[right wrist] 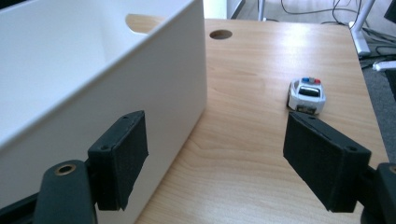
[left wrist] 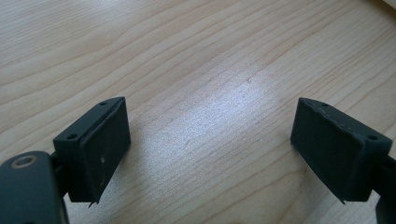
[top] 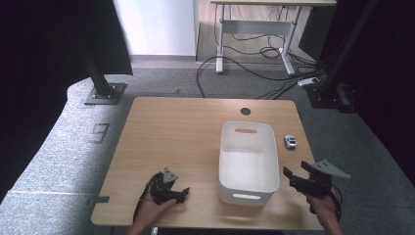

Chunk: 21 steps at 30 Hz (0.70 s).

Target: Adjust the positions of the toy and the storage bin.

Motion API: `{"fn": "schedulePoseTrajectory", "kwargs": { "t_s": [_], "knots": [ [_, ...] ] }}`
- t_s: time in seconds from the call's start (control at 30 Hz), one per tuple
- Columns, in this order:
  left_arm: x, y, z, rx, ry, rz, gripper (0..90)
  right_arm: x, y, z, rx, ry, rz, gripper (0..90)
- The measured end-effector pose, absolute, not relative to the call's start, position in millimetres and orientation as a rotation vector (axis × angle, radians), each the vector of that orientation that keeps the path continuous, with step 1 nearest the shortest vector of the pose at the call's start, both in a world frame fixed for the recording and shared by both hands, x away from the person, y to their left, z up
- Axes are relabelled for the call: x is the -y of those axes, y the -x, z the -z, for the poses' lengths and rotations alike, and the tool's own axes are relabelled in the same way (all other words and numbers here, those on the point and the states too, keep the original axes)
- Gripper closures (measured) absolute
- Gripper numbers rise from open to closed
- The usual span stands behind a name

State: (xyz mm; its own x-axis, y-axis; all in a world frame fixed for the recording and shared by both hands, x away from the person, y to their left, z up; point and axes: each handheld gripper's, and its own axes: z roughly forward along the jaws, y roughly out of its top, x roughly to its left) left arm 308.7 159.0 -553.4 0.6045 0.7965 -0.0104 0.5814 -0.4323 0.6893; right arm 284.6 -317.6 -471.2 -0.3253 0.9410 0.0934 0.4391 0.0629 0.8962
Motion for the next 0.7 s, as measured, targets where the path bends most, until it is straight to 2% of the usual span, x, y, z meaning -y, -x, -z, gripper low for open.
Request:
{"fn": "schedulePoseTrajectory", "kwargs": {
  "t_s": [0.7],
  "knots": [
    [-159.0, -308.8, 553.4, -1.082, -2.169, -0.419, 12.2, 298.2, -277.8, 444.1, -1.780, -1.292, -1.299, 21.3]
  ]
}}
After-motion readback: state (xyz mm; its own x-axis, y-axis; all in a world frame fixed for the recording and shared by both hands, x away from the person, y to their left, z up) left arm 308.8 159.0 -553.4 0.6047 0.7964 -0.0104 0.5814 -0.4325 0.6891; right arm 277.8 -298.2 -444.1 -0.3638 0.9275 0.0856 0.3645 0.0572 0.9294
